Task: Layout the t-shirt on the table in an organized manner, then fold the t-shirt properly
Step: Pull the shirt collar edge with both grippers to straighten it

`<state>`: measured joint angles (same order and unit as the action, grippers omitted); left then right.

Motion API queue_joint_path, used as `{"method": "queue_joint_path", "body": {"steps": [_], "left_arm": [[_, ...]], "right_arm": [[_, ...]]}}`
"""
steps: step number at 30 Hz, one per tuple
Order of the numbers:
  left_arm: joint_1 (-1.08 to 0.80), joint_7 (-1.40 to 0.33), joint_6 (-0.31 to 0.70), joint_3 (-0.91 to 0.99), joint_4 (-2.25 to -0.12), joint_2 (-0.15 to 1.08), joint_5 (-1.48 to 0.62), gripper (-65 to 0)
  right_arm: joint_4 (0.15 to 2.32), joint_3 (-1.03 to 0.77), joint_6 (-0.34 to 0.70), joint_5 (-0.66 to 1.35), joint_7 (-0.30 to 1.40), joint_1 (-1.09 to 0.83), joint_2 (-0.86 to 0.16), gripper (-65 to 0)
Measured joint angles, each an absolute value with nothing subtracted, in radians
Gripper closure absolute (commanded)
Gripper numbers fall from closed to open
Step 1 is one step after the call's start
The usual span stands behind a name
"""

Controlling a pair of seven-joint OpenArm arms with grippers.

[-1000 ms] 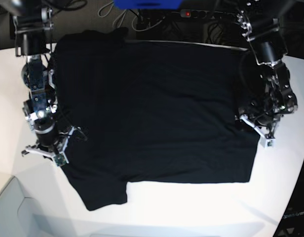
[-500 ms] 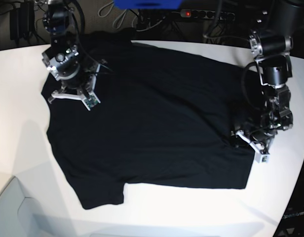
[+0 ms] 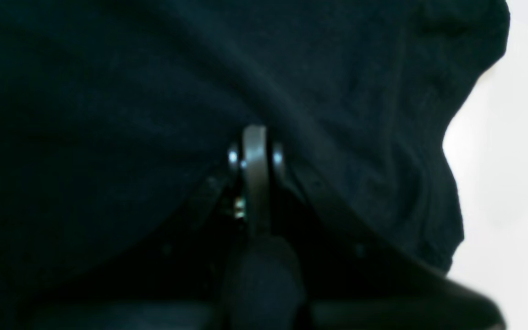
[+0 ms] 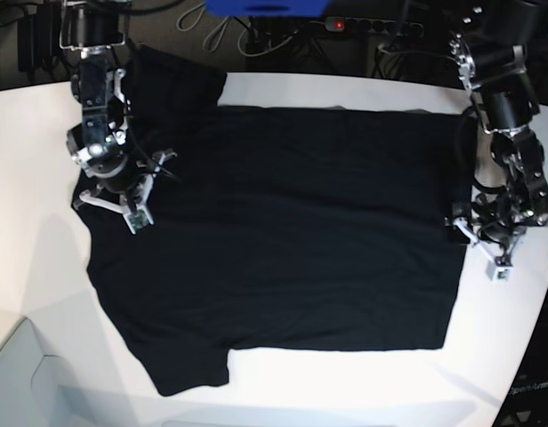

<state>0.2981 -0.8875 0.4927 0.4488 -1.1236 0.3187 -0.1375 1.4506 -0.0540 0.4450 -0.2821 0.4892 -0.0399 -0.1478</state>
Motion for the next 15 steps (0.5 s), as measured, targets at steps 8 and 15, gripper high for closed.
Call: {"method": "queue_joint_path", "body": {"steps": [8, 15], "left_arm": [[0.173, -1.052, 0.492, 0.522, -1.406, 0.262, -0.142, -41.5], [0.012, -1.138, 0.495, 0.548, -1.701, 0.209, -0.15, -41.6]], "right_arm": [[1.67, -0.052, 0.463, -0.302, 0.582, -0.084, -0.141, 0.0], [1.912, -0.15, 0.459, -0.299, 0.686, -0.181, -0.104, -7.3]]}}
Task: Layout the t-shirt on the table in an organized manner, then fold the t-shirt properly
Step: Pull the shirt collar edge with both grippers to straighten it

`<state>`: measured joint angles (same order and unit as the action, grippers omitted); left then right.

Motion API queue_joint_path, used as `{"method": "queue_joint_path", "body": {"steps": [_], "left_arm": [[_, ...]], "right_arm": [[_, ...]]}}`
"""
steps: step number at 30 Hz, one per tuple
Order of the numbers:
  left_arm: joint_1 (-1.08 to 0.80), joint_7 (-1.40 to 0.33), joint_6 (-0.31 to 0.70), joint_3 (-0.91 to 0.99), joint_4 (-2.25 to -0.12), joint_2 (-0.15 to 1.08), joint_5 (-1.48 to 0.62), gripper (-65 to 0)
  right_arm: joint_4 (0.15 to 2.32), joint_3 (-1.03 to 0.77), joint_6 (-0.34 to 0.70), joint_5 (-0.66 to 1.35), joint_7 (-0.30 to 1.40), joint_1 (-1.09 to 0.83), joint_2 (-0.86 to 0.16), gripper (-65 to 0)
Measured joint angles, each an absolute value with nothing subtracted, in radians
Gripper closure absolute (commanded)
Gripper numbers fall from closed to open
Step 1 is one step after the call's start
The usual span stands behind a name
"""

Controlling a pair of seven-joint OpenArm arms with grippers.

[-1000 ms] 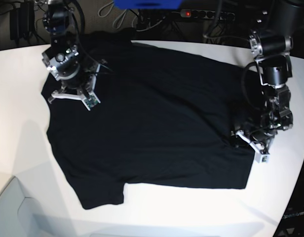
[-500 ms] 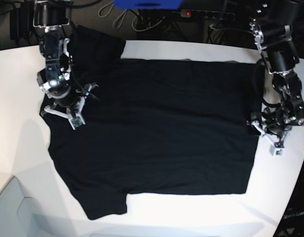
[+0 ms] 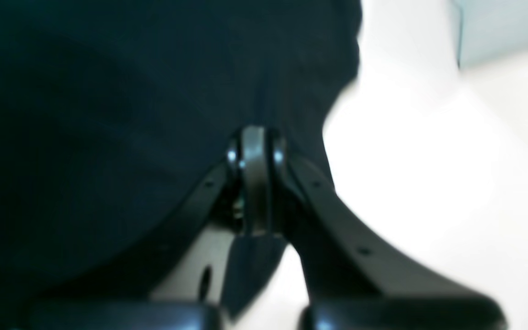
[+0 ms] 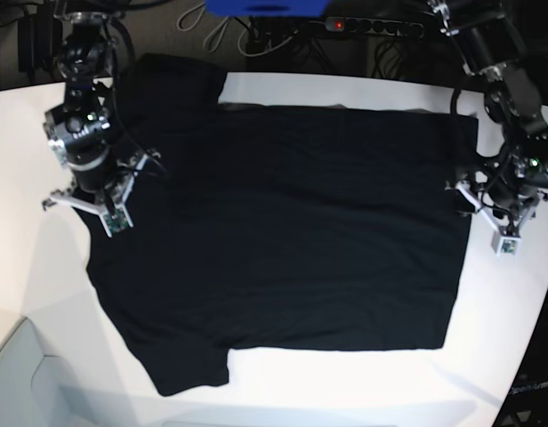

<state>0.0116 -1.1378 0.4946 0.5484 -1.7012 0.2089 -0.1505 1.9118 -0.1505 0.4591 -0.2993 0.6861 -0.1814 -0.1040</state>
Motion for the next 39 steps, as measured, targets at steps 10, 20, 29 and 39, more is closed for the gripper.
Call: {"method": "queue_joint_path", "body": {"steps": [10, 20, 29, 39], "left_arm": [[-0.152, -1.129, 0.494, 0.73, -1.801, 0.146, -0.142, -50.1], [-0.216, -1.126, 0.576, 0.665, -1.801, 0.139, -0.158, -54.3], [-0.227, -1.126, 0.577, 0.67, -1.681, 0.144, -0.139, -54.3], [-0.209, -1.098, 0.581, 0.67, -1.591, 0.155, -0.177, -51.6]], "right_arm": [[1.969, -0.188, 0.463, -0.297, 0.656, -0.384, -0.033, -11.9], [1.971, -0.194, 0.464, -0.291, 0.605, -0.469, -0.017, -11.9], [1.971, -0.202, 0.463, -0.296, 0.612, -0.525, -0.007, -11.7], [1.971, -0.2, 0.464, -0.292, 0.613, -0.544, 0.013, -11.4]]}}
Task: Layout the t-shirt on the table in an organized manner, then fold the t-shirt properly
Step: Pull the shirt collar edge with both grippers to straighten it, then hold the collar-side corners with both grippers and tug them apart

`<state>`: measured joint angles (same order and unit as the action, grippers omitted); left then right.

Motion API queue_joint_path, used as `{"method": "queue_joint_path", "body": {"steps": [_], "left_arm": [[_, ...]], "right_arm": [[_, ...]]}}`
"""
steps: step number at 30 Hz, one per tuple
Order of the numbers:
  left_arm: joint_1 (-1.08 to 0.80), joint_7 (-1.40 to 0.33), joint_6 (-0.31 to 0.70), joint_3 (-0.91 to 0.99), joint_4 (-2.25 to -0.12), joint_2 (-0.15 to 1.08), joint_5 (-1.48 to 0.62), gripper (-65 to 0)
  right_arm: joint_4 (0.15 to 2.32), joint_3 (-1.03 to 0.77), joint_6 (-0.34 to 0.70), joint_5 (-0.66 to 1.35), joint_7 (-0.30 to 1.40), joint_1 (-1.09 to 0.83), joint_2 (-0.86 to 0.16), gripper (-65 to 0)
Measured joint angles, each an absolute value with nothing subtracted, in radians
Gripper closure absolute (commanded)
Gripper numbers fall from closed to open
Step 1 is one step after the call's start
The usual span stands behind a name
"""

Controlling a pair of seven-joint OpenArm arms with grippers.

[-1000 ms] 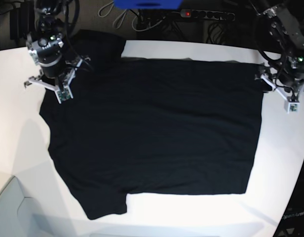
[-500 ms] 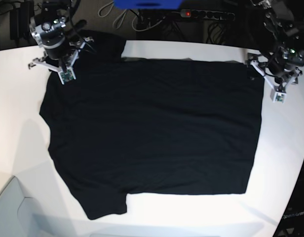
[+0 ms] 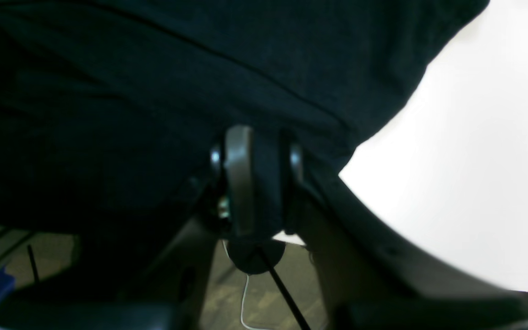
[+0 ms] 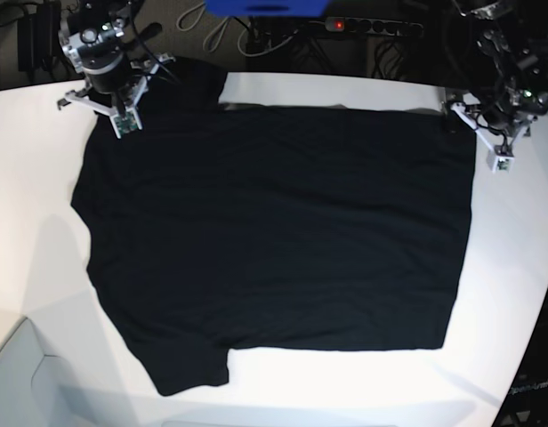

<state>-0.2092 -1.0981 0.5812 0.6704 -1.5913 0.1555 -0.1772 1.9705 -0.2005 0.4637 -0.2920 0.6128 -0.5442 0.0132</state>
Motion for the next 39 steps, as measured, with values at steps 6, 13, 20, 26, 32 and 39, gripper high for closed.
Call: {"method": "queue_joint_path", "body": {"steps": [6, 13, 20, 26, 32, 39], "left_arm": [[-0.207, -0.986, 0.588, 0.669, -1.549, 0.158, -0.177, -21.1], [-0.196, -0.948, 0.587, 0.671, -1.517, 0.161, -0.188, -0.5], [-0.186, -0.956, 0.587, 0.672, -1.512, 0.16, -0.187, -0.1], [-0.186, -0.955, 0.588, 0.672, -1.513, 0.16, -0.186, -0.1], [-0.188, -0.951, 0.588, 0.672, -1.513, 0.16, -0.187, -0.1], [-0.188, -0.95, 0.588, 0.672, -1.513, 0.16, -0.187, -0.1]], "right_arm": [[1.971, -0.201, 0.464, -0.292, 0.618, -0.545, 0.014, -11.9], [1.971, -0.201, 0.464, -0.292, 0.619, -0.566, 0.014, -18.4], [1.97, -0.201, 0.464, -0.292, 0.619, -0.572, 0.014, -42.8], [1.969, -0.211, 0.464, -0.292, 0.619, -0.594, 0.045, -44.0], [1.966, -0.213, 0.464, -0.292, 0.617, -0.611, 0.064, -44.0], [1.894, -0.218, 0.463, -0.267, 0.573, -0.613, 0.055, -38.9]]}}
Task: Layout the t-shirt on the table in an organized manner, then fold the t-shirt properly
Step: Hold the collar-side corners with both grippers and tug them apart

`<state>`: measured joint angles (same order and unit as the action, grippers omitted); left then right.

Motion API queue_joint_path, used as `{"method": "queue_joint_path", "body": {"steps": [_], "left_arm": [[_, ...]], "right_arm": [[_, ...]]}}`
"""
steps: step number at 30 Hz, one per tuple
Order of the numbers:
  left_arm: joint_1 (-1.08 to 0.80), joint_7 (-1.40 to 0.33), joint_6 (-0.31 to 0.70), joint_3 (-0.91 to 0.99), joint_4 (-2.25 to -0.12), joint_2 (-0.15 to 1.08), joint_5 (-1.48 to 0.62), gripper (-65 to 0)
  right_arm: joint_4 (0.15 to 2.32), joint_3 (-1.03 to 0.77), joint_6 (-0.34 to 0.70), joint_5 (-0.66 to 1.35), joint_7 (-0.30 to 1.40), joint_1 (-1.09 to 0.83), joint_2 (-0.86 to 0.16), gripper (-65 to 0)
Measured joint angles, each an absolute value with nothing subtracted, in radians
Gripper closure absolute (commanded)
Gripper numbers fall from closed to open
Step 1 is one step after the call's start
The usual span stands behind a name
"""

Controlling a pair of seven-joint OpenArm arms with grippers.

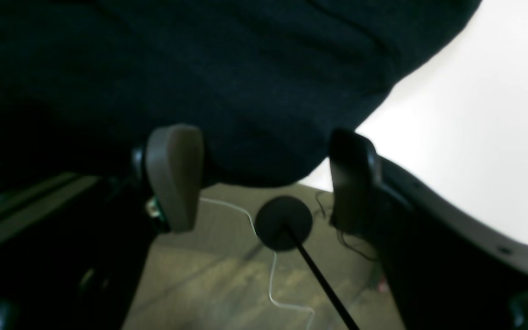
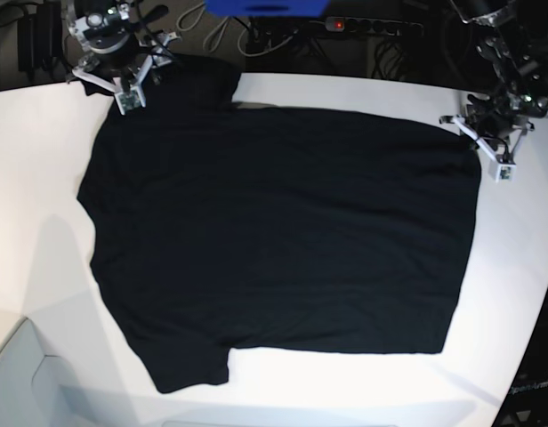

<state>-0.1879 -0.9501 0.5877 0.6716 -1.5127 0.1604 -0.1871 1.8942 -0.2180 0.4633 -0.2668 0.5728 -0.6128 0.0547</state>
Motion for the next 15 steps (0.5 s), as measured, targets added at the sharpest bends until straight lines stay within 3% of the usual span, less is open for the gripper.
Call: {"method": "queue_joint_path", "body": {"steps": [11, 13, 15], "left_arm": [[-0.188, -0.947, 0.588, 0.671, -1.513, 0.16, -0.189, -0.1], [-0.188, -0.948, 0.588, 0.671, -1.513, 0.16, -0.194, -0.1], [-0.188, -0.949, 0.588, 0.672, -1.513, 0.161, -0.196, -0.1]], "right_arm": [[1.88, -0.215, 0.487, -0.249, 0.583, -0.602, 0.061, -5.2], [1.878, -0.228, 0.497, -0.245, 0.577, -0.6, 0.062, -0.3], [1.864, -0.246, 0.477, -0.256, 0.561, -0.57, 0.064, 0.0]]}}
